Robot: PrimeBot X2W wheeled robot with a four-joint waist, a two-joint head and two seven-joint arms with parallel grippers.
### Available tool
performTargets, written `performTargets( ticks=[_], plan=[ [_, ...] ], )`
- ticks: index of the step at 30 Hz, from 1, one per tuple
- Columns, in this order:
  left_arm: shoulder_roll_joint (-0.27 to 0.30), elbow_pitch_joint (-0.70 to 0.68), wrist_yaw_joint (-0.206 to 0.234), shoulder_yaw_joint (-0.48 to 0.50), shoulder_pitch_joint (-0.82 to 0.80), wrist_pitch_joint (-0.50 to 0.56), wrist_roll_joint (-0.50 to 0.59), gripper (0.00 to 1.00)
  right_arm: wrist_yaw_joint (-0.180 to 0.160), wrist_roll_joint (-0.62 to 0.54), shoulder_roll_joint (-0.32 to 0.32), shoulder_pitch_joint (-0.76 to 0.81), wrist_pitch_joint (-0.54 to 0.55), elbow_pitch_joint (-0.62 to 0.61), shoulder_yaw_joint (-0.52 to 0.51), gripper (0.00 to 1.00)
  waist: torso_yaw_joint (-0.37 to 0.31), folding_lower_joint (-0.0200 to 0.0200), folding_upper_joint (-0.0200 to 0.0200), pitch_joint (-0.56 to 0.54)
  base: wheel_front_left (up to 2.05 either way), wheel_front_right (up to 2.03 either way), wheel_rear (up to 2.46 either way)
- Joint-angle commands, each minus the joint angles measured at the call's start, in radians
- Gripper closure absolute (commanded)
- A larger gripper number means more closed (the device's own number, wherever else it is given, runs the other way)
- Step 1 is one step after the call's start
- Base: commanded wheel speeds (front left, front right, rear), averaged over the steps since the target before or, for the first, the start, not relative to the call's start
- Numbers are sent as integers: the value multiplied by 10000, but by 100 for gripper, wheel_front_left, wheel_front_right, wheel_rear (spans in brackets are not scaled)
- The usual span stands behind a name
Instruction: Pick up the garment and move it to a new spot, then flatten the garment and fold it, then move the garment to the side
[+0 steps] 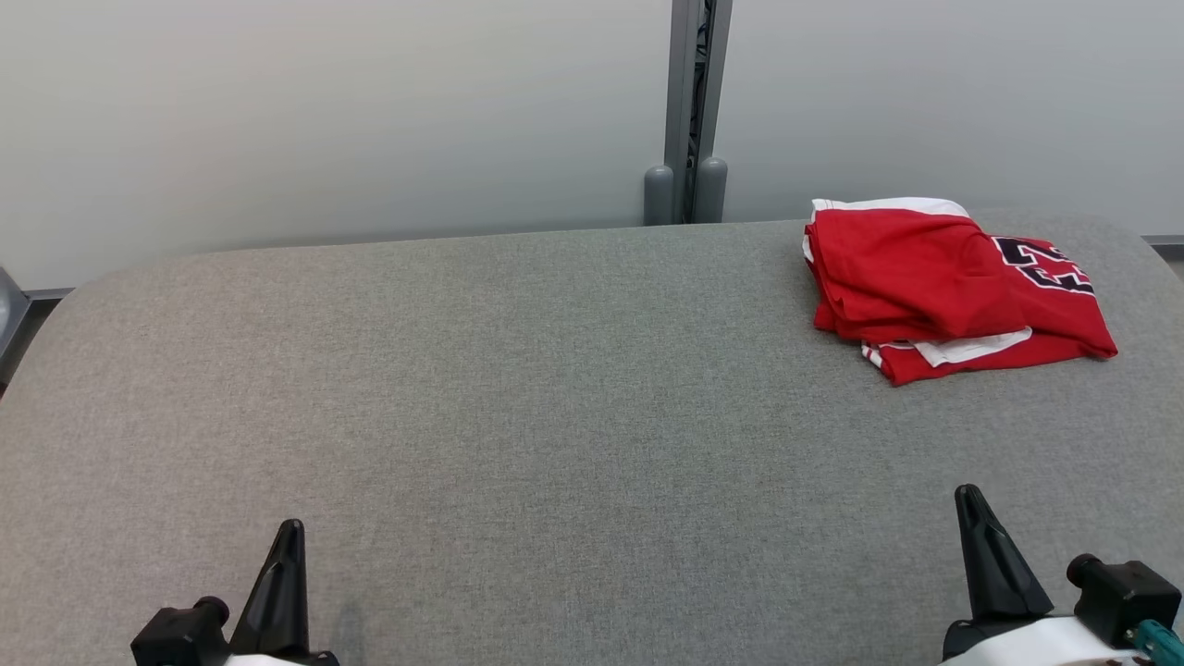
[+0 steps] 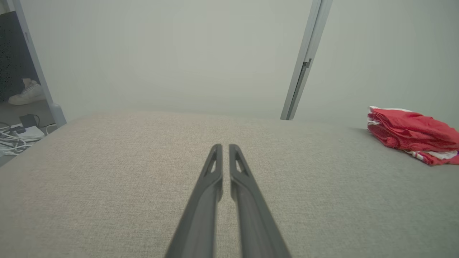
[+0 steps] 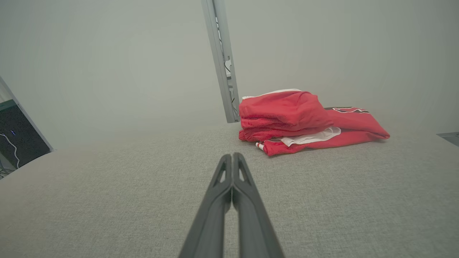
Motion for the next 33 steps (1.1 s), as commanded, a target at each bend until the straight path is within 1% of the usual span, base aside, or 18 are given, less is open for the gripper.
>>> performTargets(
  ticks=[1,18,20,33],
  plan=[
    [11,-8,-8,176,-138,196,-288,100,0,340,-10,-84,17,-39,61,100,3,0,0,2,0,0,0],
    [45,178,-77,1570,-808,1927,-3062,100,0,3551,57,-902,26,409,868,100,26,0,0,29,0,0,0],
    [47,188,-81,1635,-841,2011,-3206,100,0,3716,60,-944,25,430,908,100,27,0,0,30,0,0,0],
    [106,323,-132,2434,-1239,3044,-5039,100,0,5760,105,-1451,10,707,1440,100,44,0,0,50,0,0,0]
  ],
)
